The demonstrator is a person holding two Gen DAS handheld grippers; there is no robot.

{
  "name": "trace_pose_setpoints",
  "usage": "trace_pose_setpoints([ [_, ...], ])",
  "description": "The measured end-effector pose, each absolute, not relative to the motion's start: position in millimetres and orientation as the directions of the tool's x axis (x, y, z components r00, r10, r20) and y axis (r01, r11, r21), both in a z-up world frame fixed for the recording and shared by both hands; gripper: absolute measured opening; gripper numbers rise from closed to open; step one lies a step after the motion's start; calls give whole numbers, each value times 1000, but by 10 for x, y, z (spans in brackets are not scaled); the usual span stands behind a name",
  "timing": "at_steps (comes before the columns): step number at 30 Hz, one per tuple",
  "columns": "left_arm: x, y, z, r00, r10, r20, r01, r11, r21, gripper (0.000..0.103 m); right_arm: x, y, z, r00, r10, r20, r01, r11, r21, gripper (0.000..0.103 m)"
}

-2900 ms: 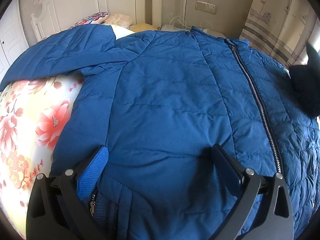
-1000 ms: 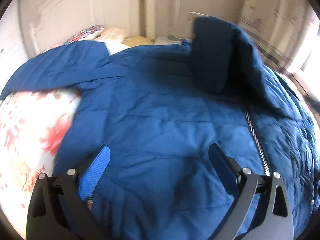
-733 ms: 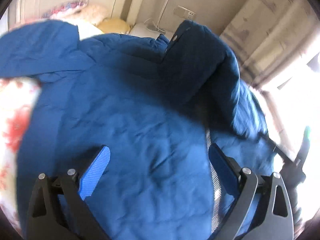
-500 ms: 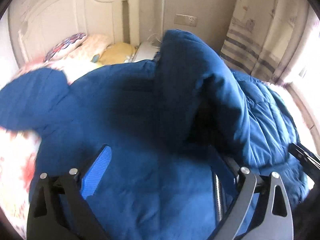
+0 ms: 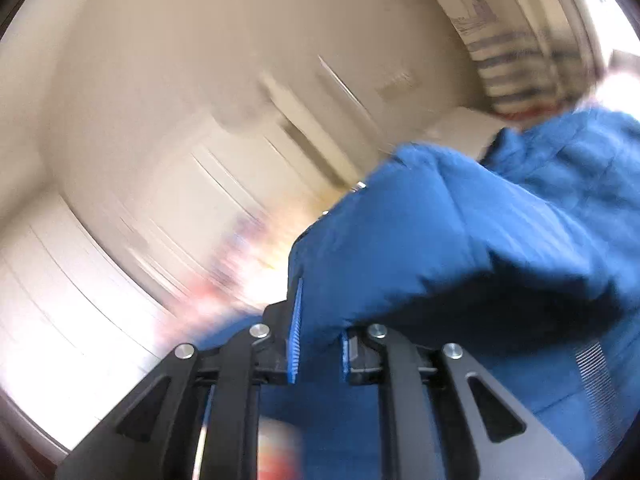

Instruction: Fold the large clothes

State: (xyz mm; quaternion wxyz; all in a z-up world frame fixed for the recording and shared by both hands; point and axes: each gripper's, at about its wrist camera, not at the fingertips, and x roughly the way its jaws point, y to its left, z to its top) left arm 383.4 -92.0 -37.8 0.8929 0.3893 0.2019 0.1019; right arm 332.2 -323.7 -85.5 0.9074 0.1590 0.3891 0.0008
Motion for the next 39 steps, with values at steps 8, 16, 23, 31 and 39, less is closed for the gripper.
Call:
trace_pose_setpoints([
  [8, 3385, -370, -1137, 902, 374, -218, 154, 194, 969, 101, 3333, -3256, -858, 700, 125, -703, 122, 949, 290, 63],
  [16, 3641, 273, -203, 718, -49, -694, 287, 930, 231, 99, 3348, -3272, -865, 696, 115, -709, 123, 953, 276, 63],
  [23, 4102, -104, -354, 687, -155, -710, 212, 977, -8, 98, 3330, -3257, -854, 698, 110, -707, 124, 954, 272, 63],
  [31, 4241, -295, -1019, 625, -51, -779, 169, 983, 72, 98, 3315, -3255, -840, 706, 107, -700, 125, 954, 272, 63],
  [39, 4198, -290, -980, 624, -79, -777, 170, 985, 36, 100, 3373, -3100, -428, 777, 59, -626, 104, 970, 220, 63],
])
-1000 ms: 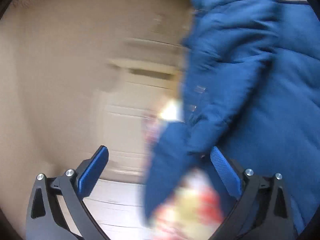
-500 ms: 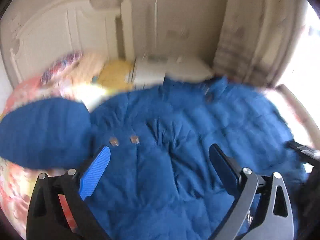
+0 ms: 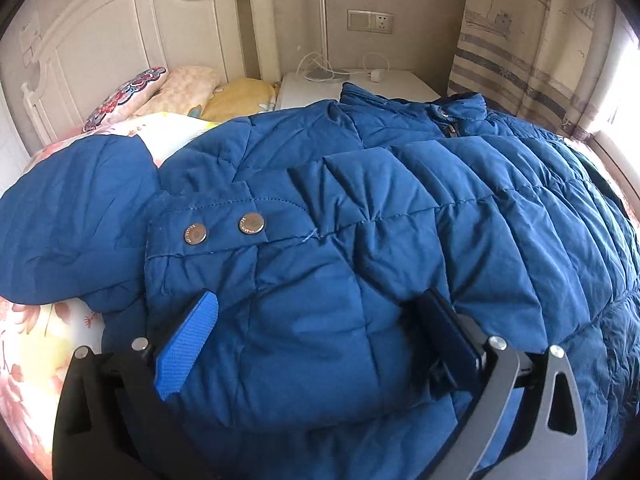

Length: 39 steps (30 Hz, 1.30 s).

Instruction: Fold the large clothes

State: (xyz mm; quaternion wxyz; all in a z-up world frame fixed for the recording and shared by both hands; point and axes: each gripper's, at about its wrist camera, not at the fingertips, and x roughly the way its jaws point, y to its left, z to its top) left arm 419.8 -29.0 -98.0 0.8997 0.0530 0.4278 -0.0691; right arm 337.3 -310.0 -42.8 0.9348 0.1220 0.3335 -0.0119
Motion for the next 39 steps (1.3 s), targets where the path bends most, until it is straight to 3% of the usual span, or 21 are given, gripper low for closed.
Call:
trace_pose_setpoints([
  [4, 4184, -245, -950, 626, -104, -772, 169, 986, 4, 100, 3926, -2846, -291, 741, 0, -671, 64, 995, 70, 63],
  [8, 4184, -227, -946, 629, -110, -770, 169, 986, -3, 100, 4487, -2910, -799, 566, -35, -823, 110, 993, 34, 70],
  [12, 4191, -212, -943, 628, -121, -769, 171, 985, -16, 101, 4410, -2909, -803, 564, -44, -825, 156, 986, 54, 70],
  [14, 4198, -193, -939, 627, -131, -768, 171, 985, -29, 101, 4194, -2772, -626, 619, -48, -784, 154, 986, 62, 70],
  [16, 4185, -179, -929, 632, -139, -762, 171, 985, -38, 101, 3892, -2514, -490, 683, 27, -730, 67, 993, 99, 77],
  [18, 4163, -138, -903, 648, -140, -749, 153, 987, -52, 101, 3738, -2247, -539, 676, 61, -734, -12, 997, 72, 86],
  [21, 4104, 30, -816, 681, -184, -709, 129, 983, -132, 99, 3705, -1885, -903, 620, 12, -784, -82, 995, -50, 88],
  [25, 3883, 893, -507, 782, -211, -587, -47, 918, -393, 99, 3746, -1927, -921, 625, 5, -780, -72, 996, -51, 88],
  [27, 3749, 1646, -443, 829, -195, -524, -189, 784, -591, 99, 3743, -1909, -922, 626, 11, -780, -73, 996, -45, 88],
  [29, 3657, 2286, -461, 846, -133, -517, -310, 666, -679, 97, 3716, -1913, -918, 625, 5, -780, -73, 996, -52, 89],
  [33, 3500, 3344, -567, 822, 38, -568, -505, 510, -696, 92, 3669, -1873, -887, 629, 3, -777, -72, 996, -55, 89],
  [38, 3736, 3983, -594, 807, 36, -589, -530, 481, -698, 85, 3665, -1861, -876, 633, 0, -774, -71, 996, -58, 89],
  [39, 3780, 4039, -599, 809, 26, -587, -525, 482, -701, 78, 3668, -1867, -876, 633, 2, -774, -71, 996, -56, 89],
])
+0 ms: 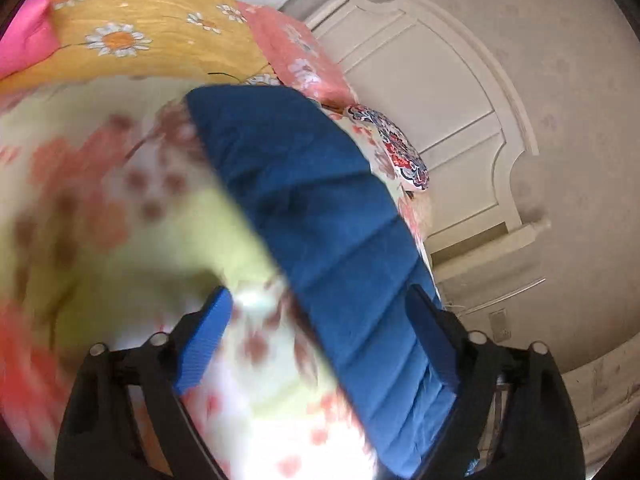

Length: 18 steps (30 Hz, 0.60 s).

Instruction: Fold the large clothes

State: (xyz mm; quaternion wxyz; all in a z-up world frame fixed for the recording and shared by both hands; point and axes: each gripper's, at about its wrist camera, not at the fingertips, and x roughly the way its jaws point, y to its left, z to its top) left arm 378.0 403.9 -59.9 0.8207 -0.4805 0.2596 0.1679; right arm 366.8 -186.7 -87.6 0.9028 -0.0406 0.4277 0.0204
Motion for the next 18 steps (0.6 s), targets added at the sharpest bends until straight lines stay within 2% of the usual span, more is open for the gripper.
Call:
trace_pose_setpoints([
  [2, 3917, 4121, -625, 804, -10, -595, -518, 480, -707, 53, 3665, -1871, -876, 634, 6, -773, -72, 996, -51, 89],
  [3, 4008, 4101, -656, 798, -38, -601, -512, 481, -712, 22, 3663, -1874, -876, 635, 9, -772, -72, 996, -47, 89],
  [4, 4075, 4061, -658, 781, -50, -622, -523, 493, -696, 5, 3657, -1878, -873, 636, 13, -771, -73, 996, -44, 89],
  [6, 4053, 3854, -483, 796, 19, -604, -507, 566, -650, 3, 3644, -1905, -862, 643, 33, -765, -75, 997, -19, 88],
  [8, 3956, 3469, -176, 866, 41, -498, -393, 671, -629, 3, 3615, -1949, -837, 658, 51, -751, -63, 998, 13, 84],
  [10, 3868, 2977, 99, 913, -7, -408, -271, 737, -619, 3, 3578, -2062, -799, 682, 82, -727, -38, 996, 77, 82],
  [12, 3829, 2463, 315, 937, -103, -335, -134, 777, -615, 3, 3530, -2215, -762, 712, 105, -694, 5, 988, 155, 80],
  [14, 3837, 1789, 485, 923, -252, -290, 37, 809, -586, 3, 3464, -2399, -729, 750, 126, -649, 49, 968, 245, 81],
  [15, 3838, 1349, 536, 894, -347, -283, 140, 817, -559, 3, 3429, -2498, -720, 768, 132, -626, 73, 954, 291, 81],
  [18, 3819, 428, 444, 799, -501, -333, 306, 815, -492, 3, 3341, -2722, -697, 811, 128, -571, 129, 913, 388, 81],
])
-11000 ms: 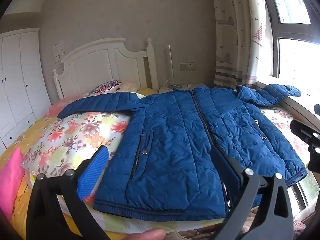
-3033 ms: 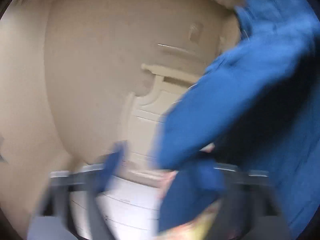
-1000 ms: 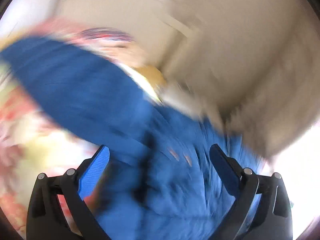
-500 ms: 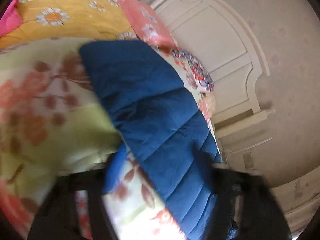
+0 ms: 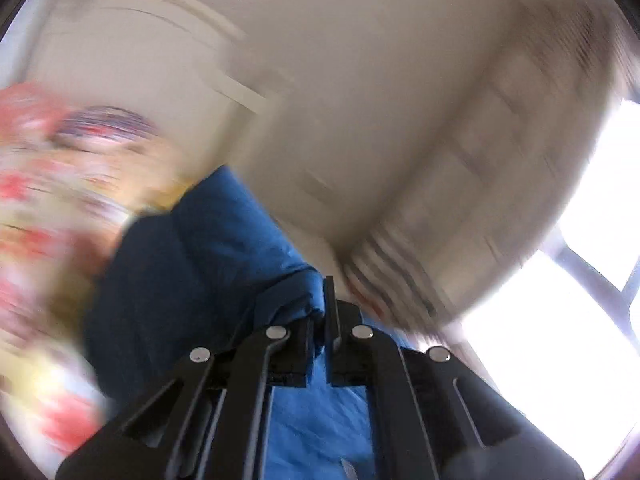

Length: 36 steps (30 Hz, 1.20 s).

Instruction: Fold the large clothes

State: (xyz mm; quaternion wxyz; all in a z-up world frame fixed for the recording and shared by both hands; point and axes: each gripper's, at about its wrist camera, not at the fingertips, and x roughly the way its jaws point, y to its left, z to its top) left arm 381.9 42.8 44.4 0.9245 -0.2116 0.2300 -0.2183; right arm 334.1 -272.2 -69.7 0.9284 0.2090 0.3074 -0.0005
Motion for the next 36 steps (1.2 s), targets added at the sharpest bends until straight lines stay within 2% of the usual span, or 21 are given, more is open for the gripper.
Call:
trace_pose_setpoints([
  [2, 3783, -263, 189, 720, -548, -426, 397, 828, -395, 3, 3306, -2804, -695, 825, 121, -552, 151, 894, 422, 81],
  [4, 3820, -714, -157, 644, -541, -541, 420, 841, -341, 9, 3275, -2893, -691, 839, 113, -532, 172, 873, 456, 81],
  [6, 3921, -1114, -635, 553, -468, -689, 424, 870, -252, 9, 3259, -2949, -691, 846, 112, -521, 182, 859, 480, 81],
  [8, 3870, -1294, -835, 550, -402, -732, 444, 883, -151, 10, 3259, -2966, -700, 846, 115, -521, 187, 851, 491, 81],
  [9, 3844, -1316, -800, 544, -414, -730, 470, 871, -144, 24, 3261, -2973, -700, 845, 116, -522, 188, 849, 494, 81],
  [10, 3811, -1343, -784, 522, -444, -728, 503, 850, -158, 47, 3269, -2984, -695, 845, 118, -522, 187, 849, 495, 81],
  [12, 3701, -1373, -691, 498, -480, -722, 558, 815, -157, 65, 3257, -2973, -704, 845, 119, -522, 184, 851, 492, 81],
  [15, 3339, -1300, -409, 576, -460, -675, 593, 804, -42, 70, 3241, -2955, -708, 844, 122, -523, 183, 850, 493, 81],
  [17, 3143, -1131, -217, 614, -494, -615, 589, 806, -60, 72, 3240, -2955, -719, 843, 125, -522, 181, 849, 496, 81],
  [19, 3044, -795, 6, 677, -511, -529, 545, 832, -105, 86, 3247, -2955, -723, 843, 127, -524, 180, 850, 495, 81],
  [20, 2991, -552, 70, 715, -499, -489, 505, 853, -131, 87, 3252, -2953, -718, 842, 127, -524, 180, 851, 494, 81],
  [22, 3067, -39, 153, 808, -370, -459, 329, 929, -170, 89, 3254, -2936, -712, 841, 124, -527, 178, 856, 486, 81],
  [24, 3387, 389, 47, 825, -158, -542, 70, 981, -180, 87, 3263, -2919, -714, 839, 124, -531, 175, 861, 478, 81],
  [26, 3565, 637, -135, 775, -50, -630, -64, 985, -158, 83, 3268, -2892, -714, 836, 123, -535, 172, 867, 467, 81],
  [28, 3731, 726, -366, 702, 75, -708, -156, 987, -50, 82, 3280, -2861, -711, 832, 121, -541, 166, 876, 452, 81],
  [32, 3930, 678, -799, 608, 129, -783, -161, 986, 38, 82, 3295, -2807, -711, 828, 117, -549, 158, 890, 428, 81],
  [36, 3950, 722, -921, 609, 152, -779, -158, 985, 68, 87, 3293, -2776, -708, 826, 115, -552, 152, 897, 414, 81],
])
